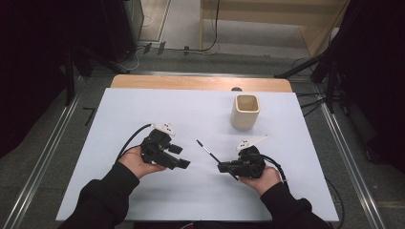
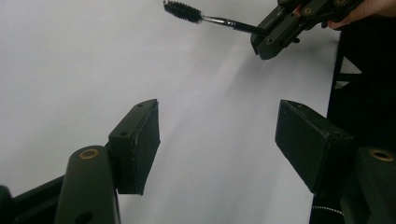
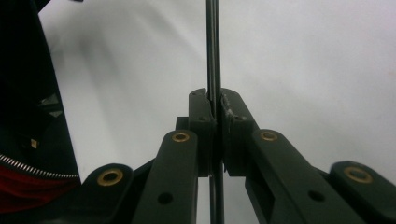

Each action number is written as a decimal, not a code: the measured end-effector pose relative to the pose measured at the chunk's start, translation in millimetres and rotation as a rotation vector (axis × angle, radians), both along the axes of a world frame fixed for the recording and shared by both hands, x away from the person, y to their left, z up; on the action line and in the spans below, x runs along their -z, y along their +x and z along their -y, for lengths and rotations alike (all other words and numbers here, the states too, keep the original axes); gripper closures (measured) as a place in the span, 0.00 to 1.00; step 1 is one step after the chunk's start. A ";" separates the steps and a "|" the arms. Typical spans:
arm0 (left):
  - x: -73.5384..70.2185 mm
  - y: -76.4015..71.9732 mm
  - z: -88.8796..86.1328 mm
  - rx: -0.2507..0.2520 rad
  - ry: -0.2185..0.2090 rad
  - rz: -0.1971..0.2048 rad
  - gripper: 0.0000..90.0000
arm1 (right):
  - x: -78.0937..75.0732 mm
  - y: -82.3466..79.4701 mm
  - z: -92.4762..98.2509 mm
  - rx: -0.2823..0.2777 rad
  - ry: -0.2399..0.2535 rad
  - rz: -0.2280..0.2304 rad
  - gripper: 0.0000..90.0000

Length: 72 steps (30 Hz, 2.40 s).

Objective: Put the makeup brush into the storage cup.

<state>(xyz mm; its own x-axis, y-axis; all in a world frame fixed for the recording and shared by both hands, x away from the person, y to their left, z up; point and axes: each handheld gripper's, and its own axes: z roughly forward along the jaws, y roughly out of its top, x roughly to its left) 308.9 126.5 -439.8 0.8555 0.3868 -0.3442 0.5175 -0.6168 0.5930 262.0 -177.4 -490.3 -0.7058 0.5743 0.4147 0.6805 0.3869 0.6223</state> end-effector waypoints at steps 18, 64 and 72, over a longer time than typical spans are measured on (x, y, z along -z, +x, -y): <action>10.3 -10.7 -3.3 -0.116 -0.128 -0.051 0.36 | -1.0 1.2 -11.3 0.137 0.065 -0.006 0.95; 5.7 -10.8 7.6 -0.186 -0.204 -0.047 0.37 | 20.6 -44.7 -40.9 0.321 0.313 0.045 0.95; 3.8 -12.8 15.8 -0.253 -0.215 -0.039 0.43 | 20.5 -42.6 -42.1 0.332 0.317 0.050 0.95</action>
